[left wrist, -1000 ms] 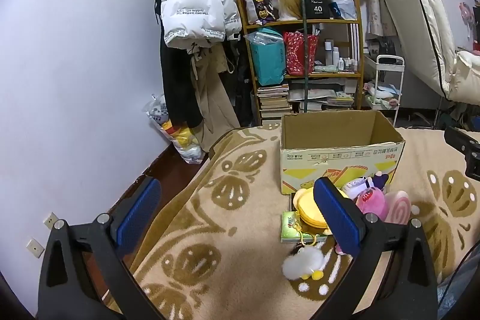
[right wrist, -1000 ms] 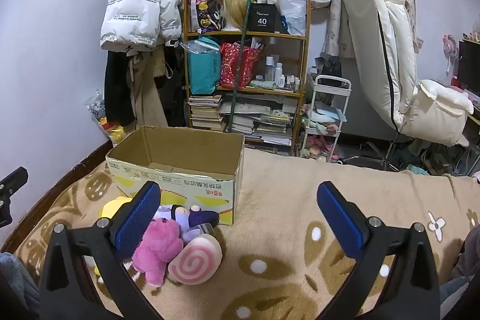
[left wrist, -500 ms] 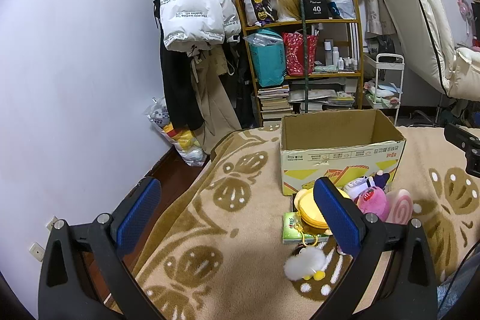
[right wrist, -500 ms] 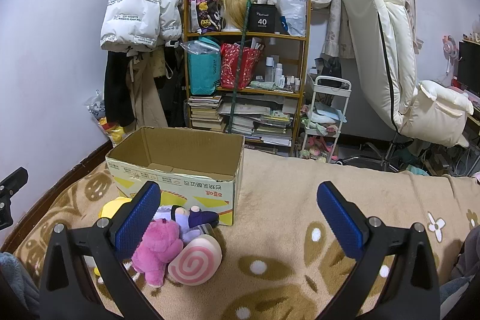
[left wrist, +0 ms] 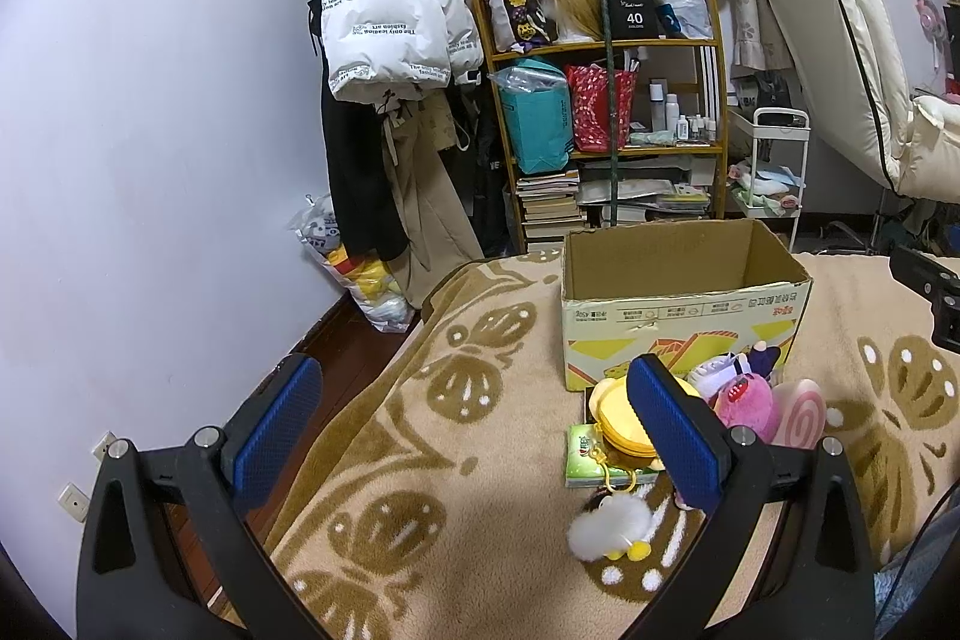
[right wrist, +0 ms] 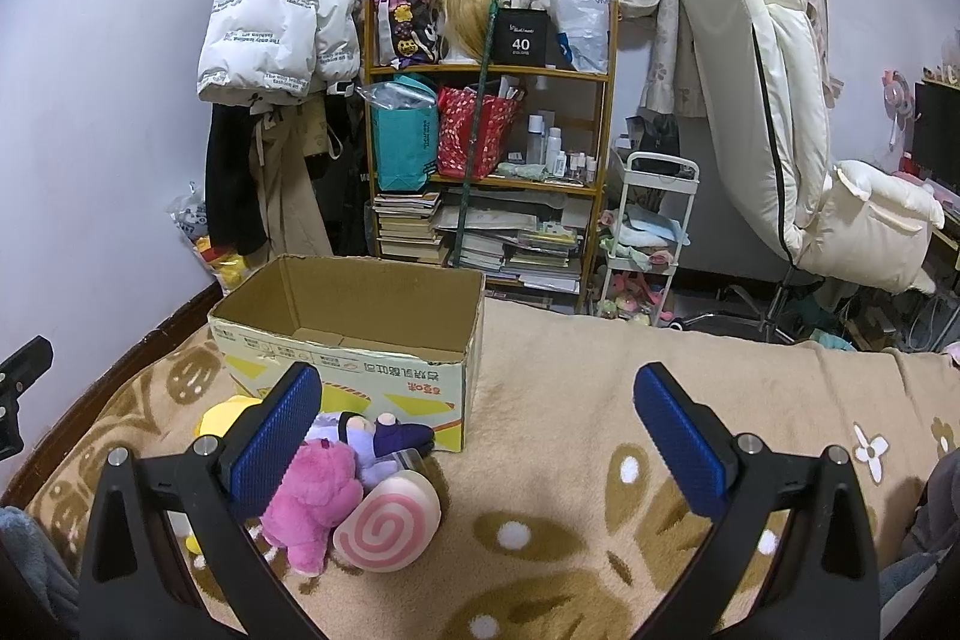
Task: Organize soft objects
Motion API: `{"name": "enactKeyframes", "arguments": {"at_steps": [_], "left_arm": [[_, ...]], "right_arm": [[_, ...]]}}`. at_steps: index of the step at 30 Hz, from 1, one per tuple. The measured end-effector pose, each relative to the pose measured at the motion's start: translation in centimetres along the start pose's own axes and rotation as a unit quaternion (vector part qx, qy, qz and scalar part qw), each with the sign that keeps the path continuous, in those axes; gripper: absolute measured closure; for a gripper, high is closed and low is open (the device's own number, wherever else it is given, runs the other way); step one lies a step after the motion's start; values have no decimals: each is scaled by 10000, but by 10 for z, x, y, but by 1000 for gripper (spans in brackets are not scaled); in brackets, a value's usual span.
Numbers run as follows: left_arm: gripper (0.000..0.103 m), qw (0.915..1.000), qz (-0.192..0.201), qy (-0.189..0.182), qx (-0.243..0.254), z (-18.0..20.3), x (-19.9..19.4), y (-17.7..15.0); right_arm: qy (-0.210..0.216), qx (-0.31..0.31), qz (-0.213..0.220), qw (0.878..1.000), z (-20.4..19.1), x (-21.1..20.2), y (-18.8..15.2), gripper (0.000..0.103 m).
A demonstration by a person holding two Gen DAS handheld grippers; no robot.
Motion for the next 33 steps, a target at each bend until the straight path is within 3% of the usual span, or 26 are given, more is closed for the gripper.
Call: {"name": "enactKeyframes", "arguments": {"at_steps": [33], "left_arm": [[3, 10000, 49, 35, 67, 1, -4, 2]], "right_arm": [[4, 53, -22, 10000, -9, 8, -8, 0]]}}
Point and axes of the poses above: each gripper's, at about its wrist camera, not at the fingertips, and x roughly the way its jaws point, z to its right, y to its top, the point moved 8 cm from there along x, roughly the way its jaws point, and after that the axes turned 11 degrees about z, right-handed, at the moved point
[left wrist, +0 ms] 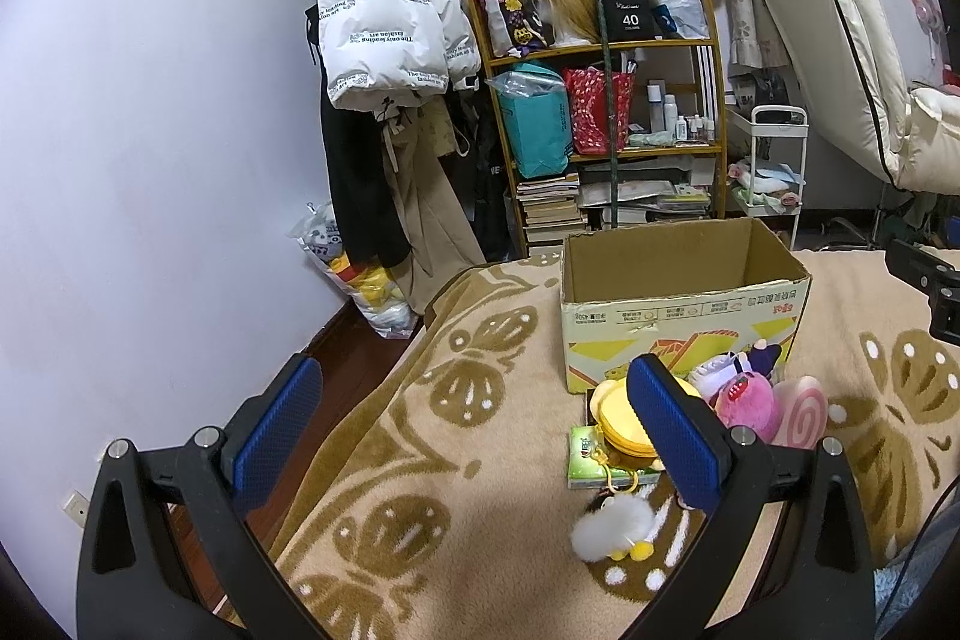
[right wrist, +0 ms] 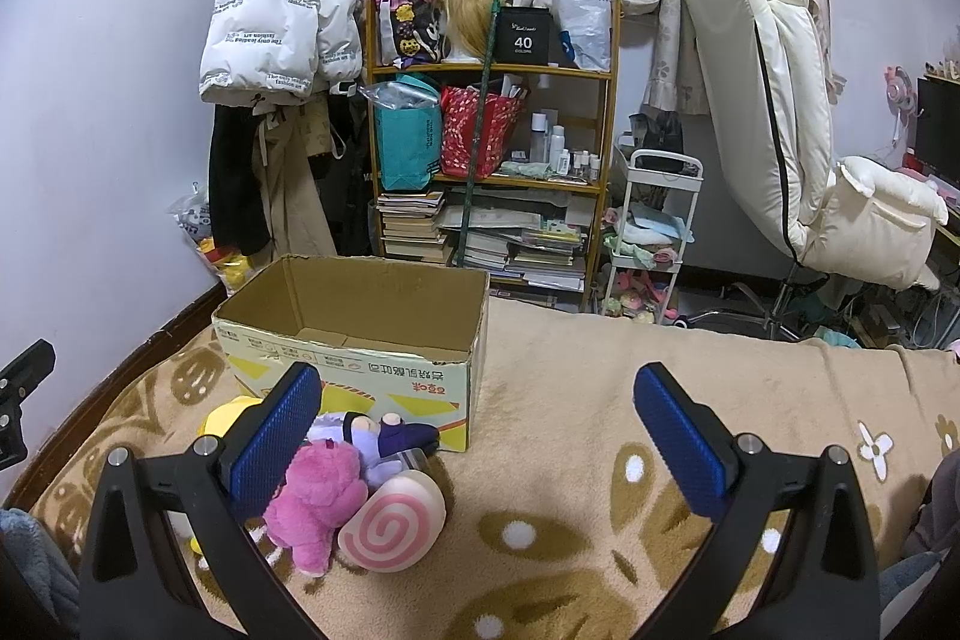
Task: Organize soft objects
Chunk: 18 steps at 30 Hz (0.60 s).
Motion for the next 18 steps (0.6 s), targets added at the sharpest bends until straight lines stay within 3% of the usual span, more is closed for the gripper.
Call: {"name": "enactKeyframes", "arguments": {"at_steps": [18], "left_arm": [[3, 10000, 13, 14, 16, 0, 0, 1]], "right_arm": [[5, 6, -3, 10000, 0, 0, -1, 0]]}}
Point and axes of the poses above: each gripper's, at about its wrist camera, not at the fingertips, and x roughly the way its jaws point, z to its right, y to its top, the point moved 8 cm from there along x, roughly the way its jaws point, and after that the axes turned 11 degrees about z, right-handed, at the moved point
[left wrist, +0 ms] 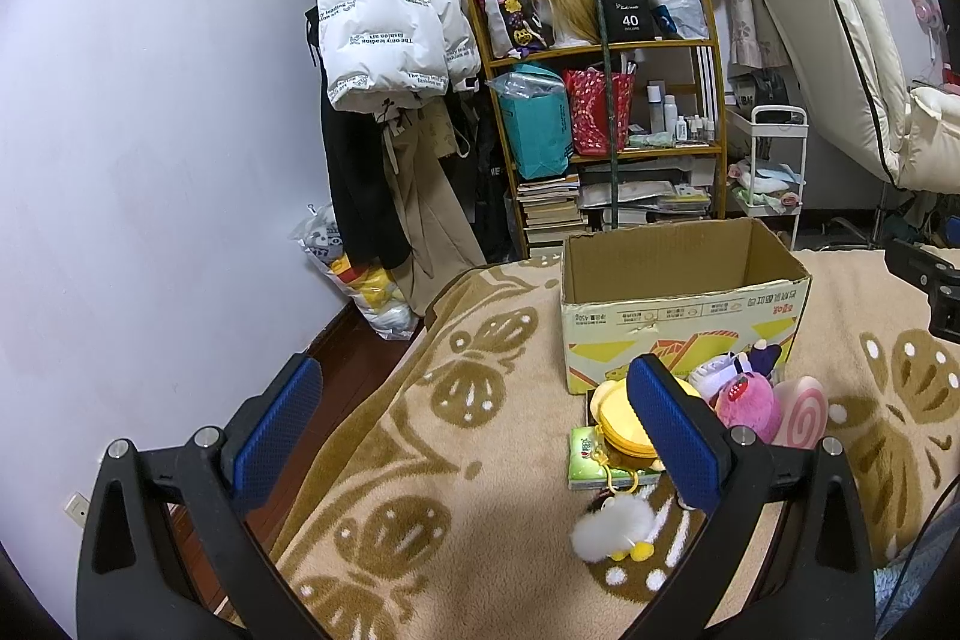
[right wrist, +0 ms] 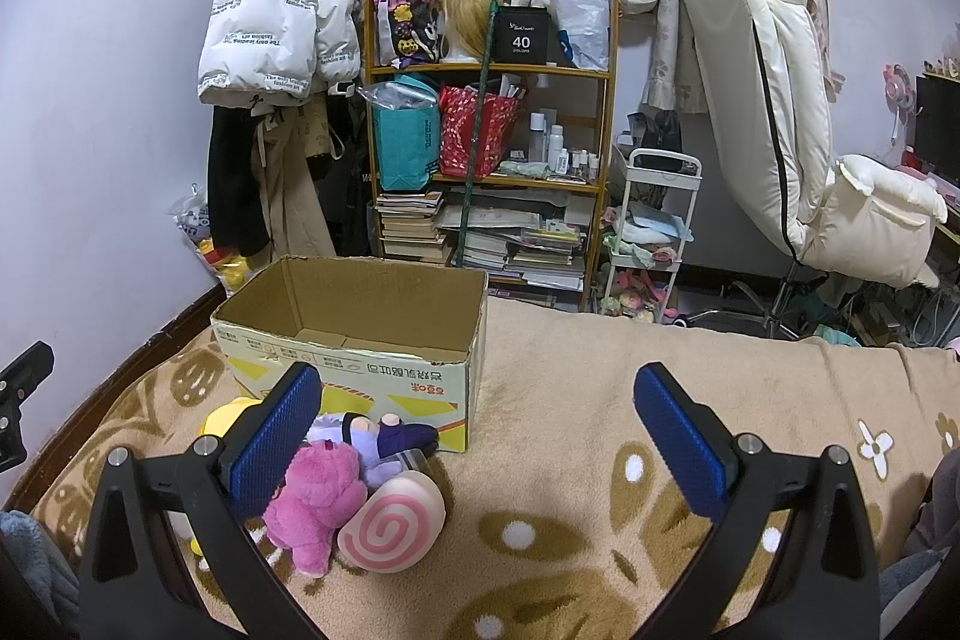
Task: Organize soft objects
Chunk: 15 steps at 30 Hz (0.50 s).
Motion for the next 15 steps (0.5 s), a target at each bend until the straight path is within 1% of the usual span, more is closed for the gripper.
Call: {"name": "enactKeyframes", "arguments": {"at_steps": [9, 15], "left_arm": [[3, 10000, -64, 18, 62, -1, 3, -2], [3, 9998, -202, 1, -8, 1, 10, -10]], "right_arm": [[4, 3, -19, 10000, -2, 2, -3, 0], [37, 15, -62, 10000, -3, 3, -5, 0]]}}
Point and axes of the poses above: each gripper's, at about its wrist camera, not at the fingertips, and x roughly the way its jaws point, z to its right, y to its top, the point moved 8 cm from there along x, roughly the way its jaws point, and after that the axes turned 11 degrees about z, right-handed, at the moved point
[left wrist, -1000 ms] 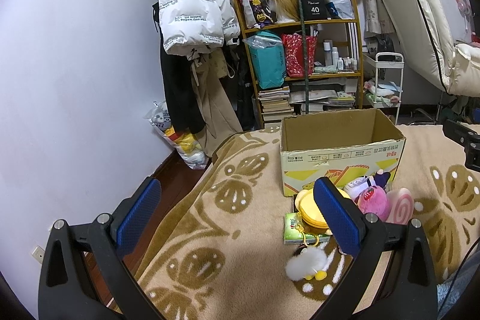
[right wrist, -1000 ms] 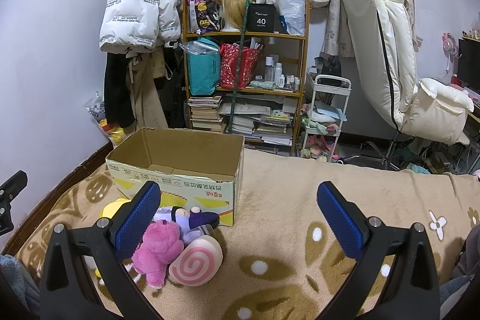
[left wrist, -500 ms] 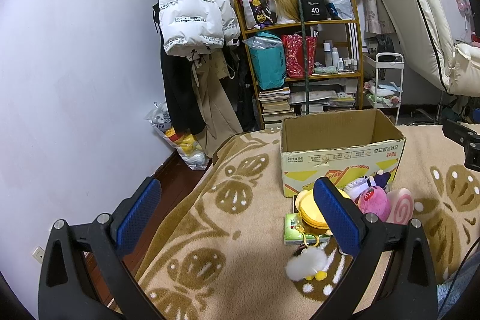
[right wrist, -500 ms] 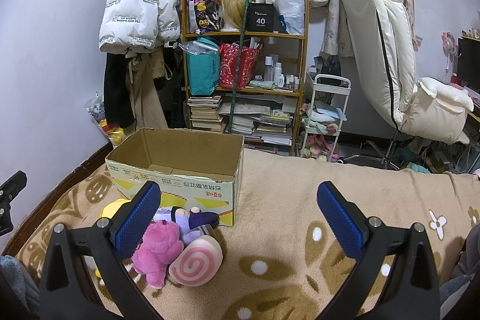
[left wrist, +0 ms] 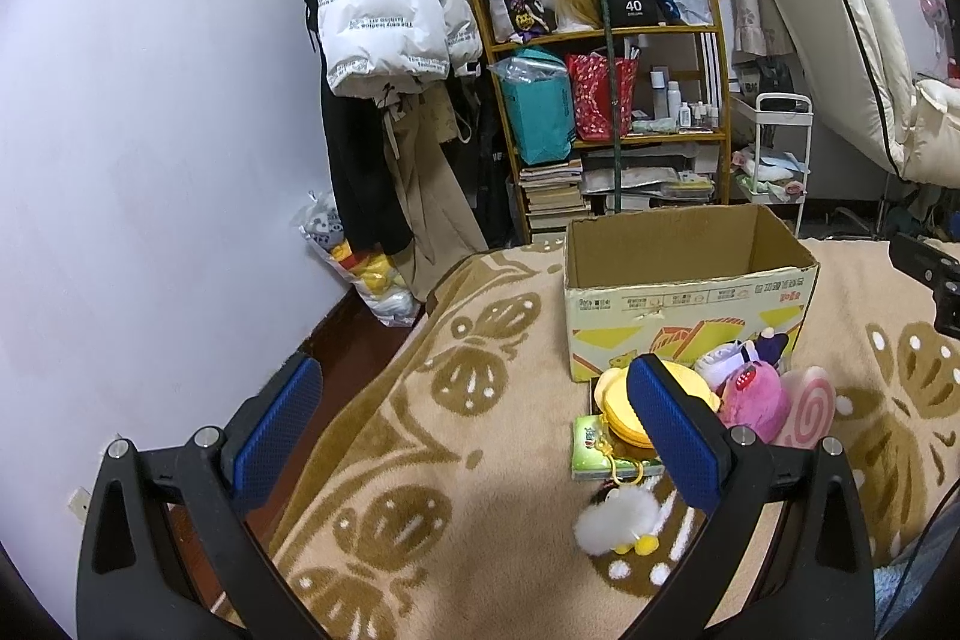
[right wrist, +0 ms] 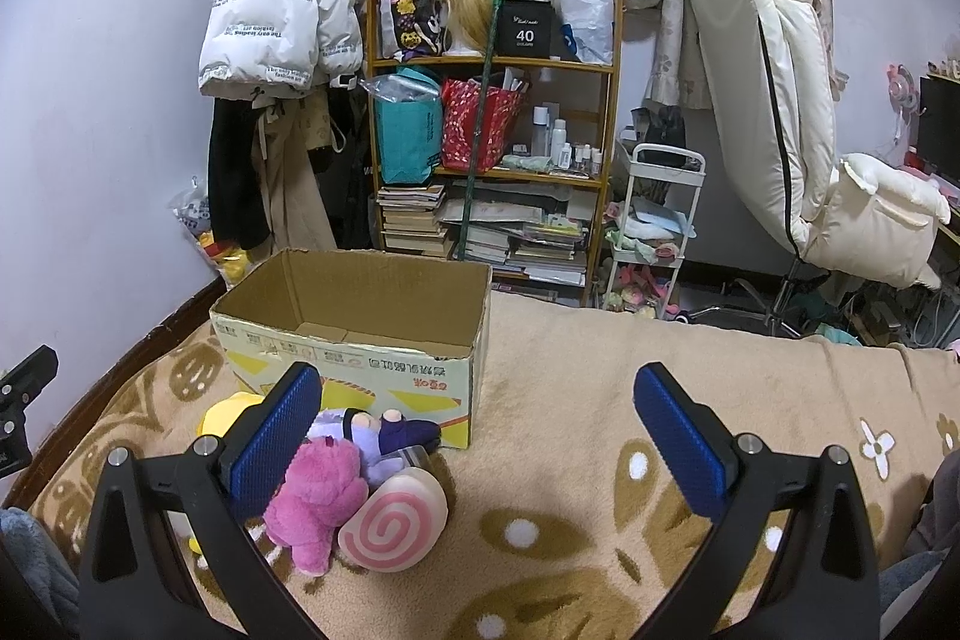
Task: Organize soft objects
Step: 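Grasp the white fluffy chick with the left tool while the right tool grasps the swirl roll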
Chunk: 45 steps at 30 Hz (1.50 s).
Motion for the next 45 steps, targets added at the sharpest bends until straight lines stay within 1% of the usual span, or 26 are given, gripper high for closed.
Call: {"name": "enactKeyframes", "arguments": {"at_steps": [6, 9, 12, 18, 23, 25, 30, 32, 35, 37, 39, 41, 45], "left_arm": [[3, 9997, -231, -43, -77, 2, 11, -9], [3, 9987, -452, -178, -145, 5, 18, -16], [3, 9980, -601, -190, -42, 10, 25, -22], [3, 9938, -1029, -417, 67, 26, 44, -41], [3, 9900, -1318, -474, 176, 41, 67, -55], [3, 9881, -1443, -503, 166, 44, 75, -60], [3, 9792, -1913, -680, -23, 47, 87, -79], [3, 9751, -2068, -790, -93, 50, 90, -85], [3, 9673, -2336, -973, -187, 55, 96, -96], [3, 9624, -2511, -1023, -170, 59, 98, -105], [3, 9557, -2724, -1112, -98, 64, 101, -115], [3, 9513, -2870, -1127, -3, 69, 102, -124], [3, 9463, -3020, -1146, 139, 75, 103, -134]], "right_arm": [[29, -58, -183, 9998, -6, 9, -13, 0], [70, -51, -444, 9990, -8, 20, -22, 0], [139, 21, -637, 9979, -8, 26, -30, 0], [86, -54, -947, 9955, -9, 41, -43, 0], [154, -103, -1322, 9911, -12, 57, -58, 0], [176, -189, -1433, 9893, -15, 64, -65, 2], [163, -414, -1613, 9859, -21, 77, -76, 5], [155, -455, -1766, 9831, -22, 81, -83, 9], [59, -544, -2050, 9772, -19, 89, -96, 10], [46, -501, -2236, 9734, -16, 93, -104, 11], [94, -364, -2328, 9718, -15, 95, -107, 14], [109, -299, -2333, 9719, -14, 95, -107, 14], [88, -281, -2311, 9725, -12, 94, -106, 14]]}}
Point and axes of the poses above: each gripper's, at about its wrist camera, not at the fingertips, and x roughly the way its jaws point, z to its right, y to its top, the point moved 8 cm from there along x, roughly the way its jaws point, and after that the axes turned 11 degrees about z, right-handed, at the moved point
